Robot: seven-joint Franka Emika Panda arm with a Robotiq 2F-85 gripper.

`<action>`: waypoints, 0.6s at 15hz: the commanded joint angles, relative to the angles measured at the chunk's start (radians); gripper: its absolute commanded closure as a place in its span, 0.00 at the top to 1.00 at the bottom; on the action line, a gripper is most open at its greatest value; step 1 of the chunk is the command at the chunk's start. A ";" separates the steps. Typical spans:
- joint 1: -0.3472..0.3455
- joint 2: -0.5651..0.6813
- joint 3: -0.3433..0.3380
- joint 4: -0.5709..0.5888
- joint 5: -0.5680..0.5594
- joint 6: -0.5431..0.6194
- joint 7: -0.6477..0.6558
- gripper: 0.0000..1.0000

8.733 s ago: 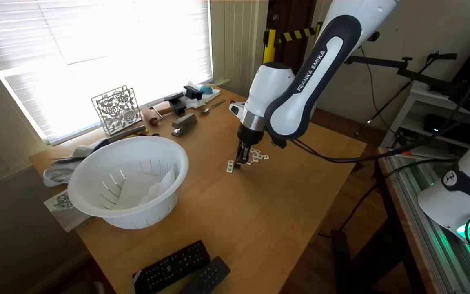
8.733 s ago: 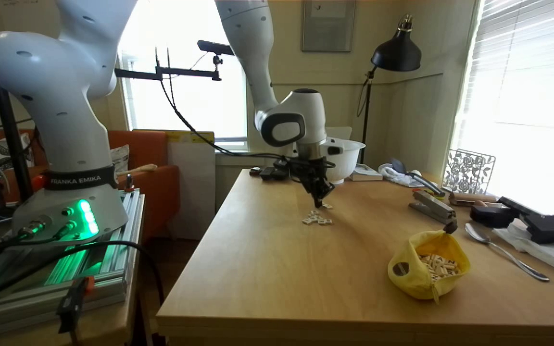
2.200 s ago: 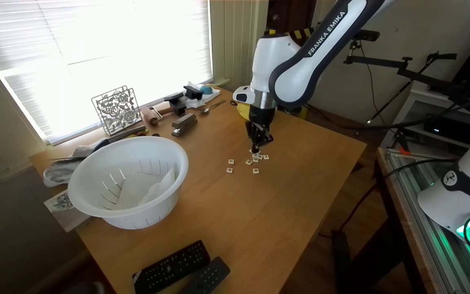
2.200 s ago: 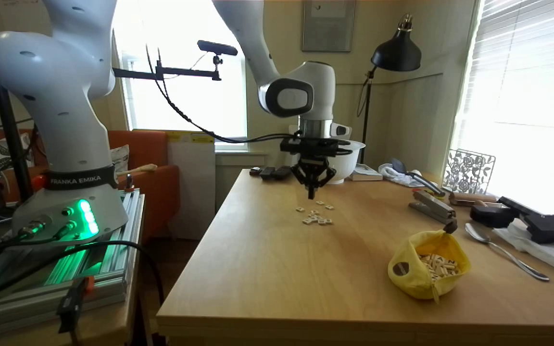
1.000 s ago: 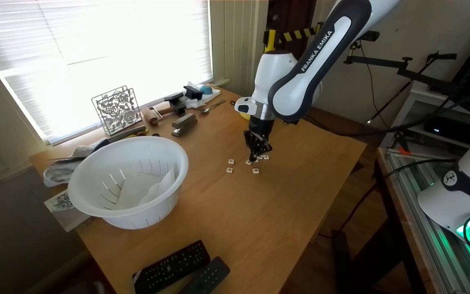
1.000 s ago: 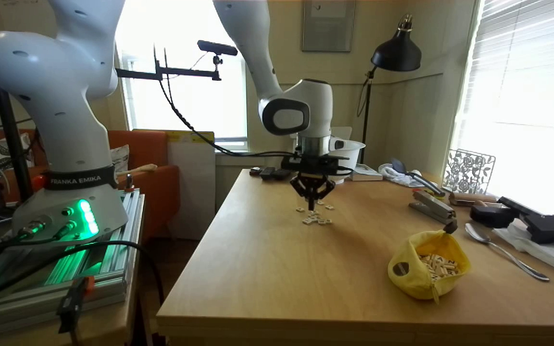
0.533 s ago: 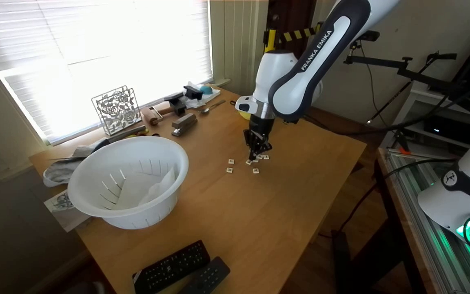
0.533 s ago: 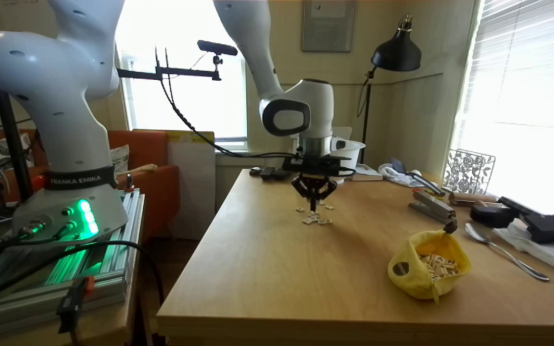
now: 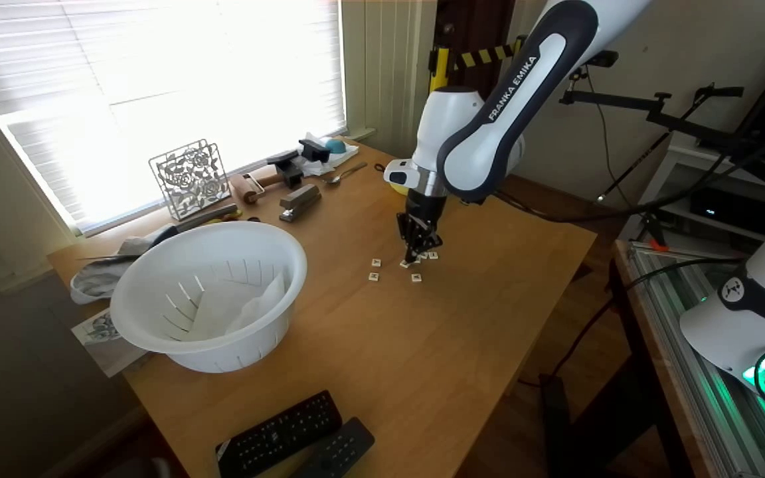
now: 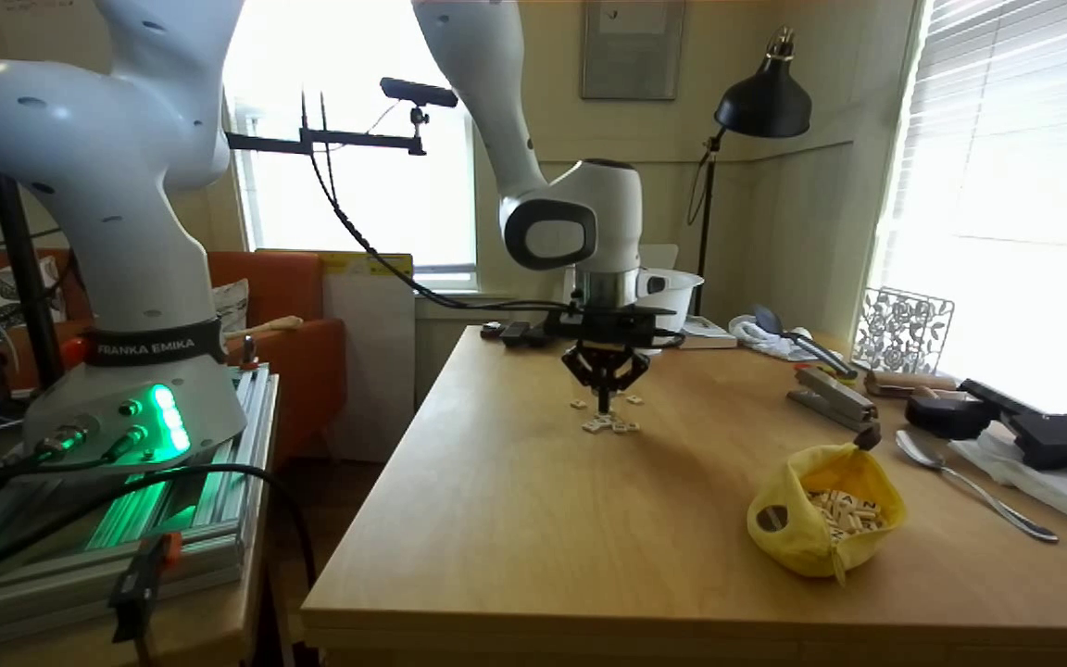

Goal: Create the word 'Met'.

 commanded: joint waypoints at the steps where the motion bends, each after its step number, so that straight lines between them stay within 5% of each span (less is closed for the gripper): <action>1: -0.014 0.019 0.015 0.008 0.010 0.018 -0.017 0.00; 9: 0.002 0.008 0.005 0.007 0.001 0.004 -0.006 0.00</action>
